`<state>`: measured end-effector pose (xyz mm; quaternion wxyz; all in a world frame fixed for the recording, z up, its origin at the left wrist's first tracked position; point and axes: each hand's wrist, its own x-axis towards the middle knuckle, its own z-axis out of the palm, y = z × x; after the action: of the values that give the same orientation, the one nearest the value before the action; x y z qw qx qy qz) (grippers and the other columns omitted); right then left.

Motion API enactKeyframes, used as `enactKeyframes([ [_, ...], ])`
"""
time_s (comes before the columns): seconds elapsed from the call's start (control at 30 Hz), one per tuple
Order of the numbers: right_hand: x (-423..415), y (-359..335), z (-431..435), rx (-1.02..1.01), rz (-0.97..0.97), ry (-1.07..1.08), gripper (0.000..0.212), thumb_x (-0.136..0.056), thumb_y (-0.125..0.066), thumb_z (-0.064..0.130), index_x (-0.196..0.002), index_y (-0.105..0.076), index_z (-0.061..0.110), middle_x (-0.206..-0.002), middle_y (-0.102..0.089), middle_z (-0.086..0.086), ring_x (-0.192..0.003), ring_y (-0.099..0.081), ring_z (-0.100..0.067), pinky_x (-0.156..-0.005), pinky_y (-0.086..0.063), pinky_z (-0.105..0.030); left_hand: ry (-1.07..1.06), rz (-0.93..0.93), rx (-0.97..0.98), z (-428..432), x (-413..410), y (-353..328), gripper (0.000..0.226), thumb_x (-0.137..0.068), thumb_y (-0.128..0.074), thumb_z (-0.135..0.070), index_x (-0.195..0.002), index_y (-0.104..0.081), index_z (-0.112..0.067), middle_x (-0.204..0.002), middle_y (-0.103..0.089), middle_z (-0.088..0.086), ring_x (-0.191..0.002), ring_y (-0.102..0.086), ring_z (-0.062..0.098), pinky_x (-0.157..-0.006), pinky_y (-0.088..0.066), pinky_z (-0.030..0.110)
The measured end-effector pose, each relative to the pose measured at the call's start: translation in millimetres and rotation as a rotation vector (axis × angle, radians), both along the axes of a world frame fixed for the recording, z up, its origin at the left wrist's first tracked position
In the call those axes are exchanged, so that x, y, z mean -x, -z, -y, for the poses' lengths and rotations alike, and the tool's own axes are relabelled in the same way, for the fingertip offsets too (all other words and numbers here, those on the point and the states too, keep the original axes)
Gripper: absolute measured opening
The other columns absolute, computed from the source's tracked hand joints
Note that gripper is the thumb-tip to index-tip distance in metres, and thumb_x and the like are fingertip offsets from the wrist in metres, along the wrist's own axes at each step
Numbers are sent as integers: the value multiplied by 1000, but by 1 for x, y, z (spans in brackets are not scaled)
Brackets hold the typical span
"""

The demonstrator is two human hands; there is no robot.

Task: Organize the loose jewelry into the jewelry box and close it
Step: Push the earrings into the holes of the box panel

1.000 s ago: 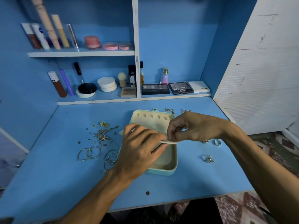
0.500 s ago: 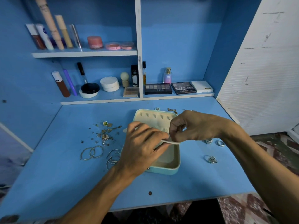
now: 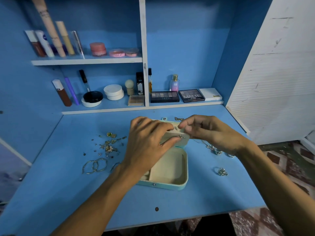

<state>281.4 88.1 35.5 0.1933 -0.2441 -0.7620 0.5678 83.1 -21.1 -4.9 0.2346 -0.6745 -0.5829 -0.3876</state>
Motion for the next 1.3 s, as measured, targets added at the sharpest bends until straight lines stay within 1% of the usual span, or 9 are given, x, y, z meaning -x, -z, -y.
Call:
enactKeyframes([
  [0.2, 10, 16, -9, -31, -171, 289, 19, -92, -66, 25, -97, -73, 8, -97, -75, -15, -91, -69, -23, -96, -57, -44, -24, 3, 133, -32, 19, -8, 49, -82, -64, -62, -107, -70, -19, -102, -73, -6, -95, -63, 22, -92, -39, 41],
  [0.37, 26, 30, -27, -135, -74, 467, 16, -97, -64, 27, -93, -73, 15, -83, -75, -4, -77, -69, -13, -75, -59, -29, -41, 21, 342, -51, 33, -4, 63, -89, -51, -61, -135, -58, -18, -124, -66, 0, -111, -58, 24, -99, -37, 37],
  [0.5, 34, 45, -45, -287, 112, 550, 13, -98, -63, 22, -89, -73, 24, -80, -74, 6, -70, -68, -6, -62, -50, -16, -59, 99, 530, -62, 44, 3, 59, -98, -57, -49, -148, -46, -20, -140, -56, 1, -128, -48, 24, -105, -37, 40],
  [0.67, 39, 56, -53, -410, 300, 517, 15, -99, -61, 19, -98, -76, 20, -89, -73, 9, -79, -63, -7, -78, -55, -26, -24, 173, 679, -68, 52, 13, 48, -101, -55, -40, -145, -50, -20, -144, -55, 1, -133, -45, 23, -110, -37, 37],
  [0.77, 42, 57, -52, -485, 343, 509, 18, -100, -60, 21, -104, -76, 16, -93, -73, 5, -81, -60, -11, -76, -49, -23, -7, 177, 700, -69, 53, 18, 45, -103, -52, -38, -144, -53, -20, -143, -55, -1, -132, -45, 21, -110, -37, 36],
  [0.87, 46, 57, -51, -543, 375, 528, 19, -99, -60, 22, -102, -77, 14, -96, -75, -3, -81, -65, -18, -74, -55, -30, -7, 185, 688, -70, 54, 21, 42, -104, -50, -37, -142, -54, -20, -142, -56, -2, -131, -45, 20, -110, -37, 36],
  [1.0, 47, 60, -49, -569, 423, 512, 20, -99, -60, 21, -99, -79, 14, -95, -76, -4, -81, -66, -19, -72, -52, -26, -9, 163, 683, -69, 54, 25, 40, -105, -47, -34, -142, -55, -19, -141, -57, 0, -130, -47, 21, -108, -38, 36],
  [1.17, 45, 61, -49, -613, 448, 516, 20, -99, -60, 24, -104, -77, 14, -101, -71, -9, -83, -66, -25, -74, -56, -36, 11, 205, 664, -65, 54, 20, 37, -107, -45, -27, -141, -56, -16, -140, -58, 3, -130, -48, 22, -108, -37, 33],
  [1.3, 55, 57, -37, -770, 331, 543, 20, -94, -64, 18, -110, -76, 13, -101, -66, -14, -79, -66, -33, -70, -46, -31, 2, 242, 610, -46, 64, 9, 33, -105, -49, -25, -134, -61, -15, -130, -62, 4, -119, -56, 20, -101, -44, 35],
])
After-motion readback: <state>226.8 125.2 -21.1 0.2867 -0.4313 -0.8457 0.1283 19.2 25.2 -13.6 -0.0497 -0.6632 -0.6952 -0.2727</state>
